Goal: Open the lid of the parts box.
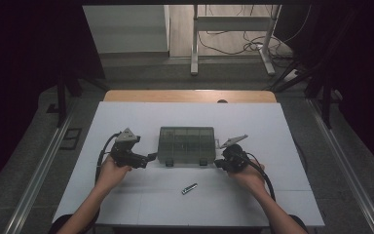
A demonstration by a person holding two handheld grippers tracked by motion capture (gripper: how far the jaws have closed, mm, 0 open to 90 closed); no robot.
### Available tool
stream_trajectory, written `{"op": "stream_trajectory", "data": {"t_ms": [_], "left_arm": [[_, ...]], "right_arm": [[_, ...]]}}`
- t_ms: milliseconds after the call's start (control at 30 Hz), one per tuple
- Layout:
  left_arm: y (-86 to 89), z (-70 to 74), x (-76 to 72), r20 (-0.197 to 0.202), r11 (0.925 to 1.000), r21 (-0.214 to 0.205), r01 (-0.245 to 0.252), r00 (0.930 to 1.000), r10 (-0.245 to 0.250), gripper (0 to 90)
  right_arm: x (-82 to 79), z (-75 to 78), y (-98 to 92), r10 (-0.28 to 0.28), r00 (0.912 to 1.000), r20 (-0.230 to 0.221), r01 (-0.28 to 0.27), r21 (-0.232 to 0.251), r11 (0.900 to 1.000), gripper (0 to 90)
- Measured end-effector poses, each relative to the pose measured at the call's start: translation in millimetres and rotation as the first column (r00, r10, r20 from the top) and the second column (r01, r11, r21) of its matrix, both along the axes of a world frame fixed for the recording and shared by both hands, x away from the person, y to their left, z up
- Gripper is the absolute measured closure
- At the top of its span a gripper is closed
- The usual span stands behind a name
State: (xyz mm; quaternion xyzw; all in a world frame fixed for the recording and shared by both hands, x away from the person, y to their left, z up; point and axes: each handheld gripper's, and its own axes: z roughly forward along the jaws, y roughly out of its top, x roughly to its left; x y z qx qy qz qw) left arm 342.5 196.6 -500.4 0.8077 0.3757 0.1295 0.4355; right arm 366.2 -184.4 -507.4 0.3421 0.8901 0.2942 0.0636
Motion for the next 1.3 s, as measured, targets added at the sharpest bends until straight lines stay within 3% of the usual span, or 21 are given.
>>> {"op": "stream_trajectory", "data": {"t_ms": [267,467,800,1133,1300], "left_arm": [[3.2,-1.5,-3.0,0.012,0.9999,0.008,-0.007,0.9999,0.007,0.0],[6.7,-2.8,-2.8,-0.006,0.9997,-0.019,-0.013,0.9999,0.013,0.0],[6.5,-1.7,-3.6,-0.019,0.9998,0.011,-0.015,0.9997,0.016,0.0],[9.5,-0.9,-3.4,-0.032,0.9997,-0.005,-0.026,0.9992,0.025,0.1],[10.5,-0.8,-3.1,-0.04,0.9994,0.014,-0.03,0.9987,0.031,0.1]], "right_arm": [[-1.8,4.3,-2.0,-0.005,0.9999,0.015,0.004,0.018,0.9998,88.8],[-2.8,6.2,-2.7,-0.004,0.9998,0.018,0.004,0.03,0.9995,88.7],[-4.6,9.7,-5.4,-0.011,0.9996,0.027,0.01,0.032,0.9995,88.8],[-4.0,11.7,-6.2,-0.012,0.9996,0.026,0.011,0.058,0.9982,88.8],[-5.1,14.9,-7.0,-0.014,0.9993,0.034,0.011,0.077,0.997,88.8]]}}
